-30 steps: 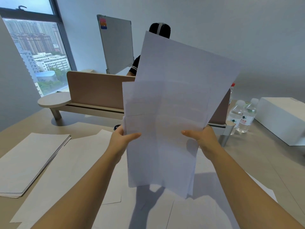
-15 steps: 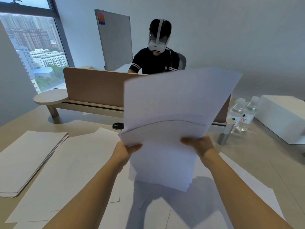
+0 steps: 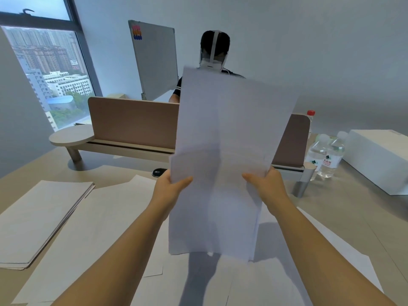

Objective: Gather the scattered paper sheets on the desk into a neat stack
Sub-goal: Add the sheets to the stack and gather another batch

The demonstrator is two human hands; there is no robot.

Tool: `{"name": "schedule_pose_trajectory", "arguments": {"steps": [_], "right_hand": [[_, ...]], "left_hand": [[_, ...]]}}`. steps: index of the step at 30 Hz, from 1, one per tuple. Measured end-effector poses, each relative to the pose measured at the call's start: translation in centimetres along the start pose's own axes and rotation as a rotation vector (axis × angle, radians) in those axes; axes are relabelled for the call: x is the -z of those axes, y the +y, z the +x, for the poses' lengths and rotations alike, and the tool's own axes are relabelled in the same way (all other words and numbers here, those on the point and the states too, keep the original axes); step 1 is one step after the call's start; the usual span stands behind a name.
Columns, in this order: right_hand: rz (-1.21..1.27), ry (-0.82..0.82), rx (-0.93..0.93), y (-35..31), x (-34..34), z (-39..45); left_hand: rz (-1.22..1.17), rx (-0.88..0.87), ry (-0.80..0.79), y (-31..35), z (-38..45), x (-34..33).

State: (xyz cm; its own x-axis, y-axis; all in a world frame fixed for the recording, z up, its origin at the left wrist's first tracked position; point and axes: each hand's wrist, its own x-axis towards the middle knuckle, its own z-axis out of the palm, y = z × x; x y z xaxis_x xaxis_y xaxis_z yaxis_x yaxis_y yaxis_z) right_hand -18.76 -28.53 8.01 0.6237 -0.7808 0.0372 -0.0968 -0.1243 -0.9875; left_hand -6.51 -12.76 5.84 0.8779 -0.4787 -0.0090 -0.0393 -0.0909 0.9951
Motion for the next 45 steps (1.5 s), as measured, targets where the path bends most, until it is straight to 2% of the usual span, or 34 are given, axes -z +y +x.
{"name": "schedule_pose_trajectory", "arguments": {"steps": [7,12,15,19,26,30,35,42,45], "right_hand": [[-0.005,-0.024,0.081,0.1,0.4,0.2],[-0.048,-0.107,-0.066,1.6,0.5,0.3],[0.021,-0.07,-0.149,2.8,0.2,-0.1],[0.125,0.007,-0.146,2.1,-0.1,0.2],[0.095,-0.069,-0.08,0.6,0.6,0.7],[0.033,-0.047,-0.048,0.9,0.4,0.4],[-0.103,0.025,0.115,0.4,0.2,0.2],[-0.227,0.143,0.525,-1.2,0.9,0.1],[-0.355,0.206,0.671,-2.5,1.0,0.0]], "left_hand": [[-0.048,0.029,0.002,-0.8,1.2,0.7],[0.027,0.152,-0.113,-2.9,1.0,0.4],[0.014,0.181,-0.11,-3.7,1.0,0.3],[-0.001,0.141,-0.068,-3.0,1.2,0.1],[-0.047,0.043,-0.076,-0.9,1.6,1.2],[-0.039,0.05,-0.122,-1.3,1.6,1.1],[-0.022,0.13,-0.14,-2.3,1.7,0.3],[-0.079,0.107,-0.122,-2.4,2.0,0.1],[-0.081,0.098,-0.126,-2.4,2.0,0.0]]}}
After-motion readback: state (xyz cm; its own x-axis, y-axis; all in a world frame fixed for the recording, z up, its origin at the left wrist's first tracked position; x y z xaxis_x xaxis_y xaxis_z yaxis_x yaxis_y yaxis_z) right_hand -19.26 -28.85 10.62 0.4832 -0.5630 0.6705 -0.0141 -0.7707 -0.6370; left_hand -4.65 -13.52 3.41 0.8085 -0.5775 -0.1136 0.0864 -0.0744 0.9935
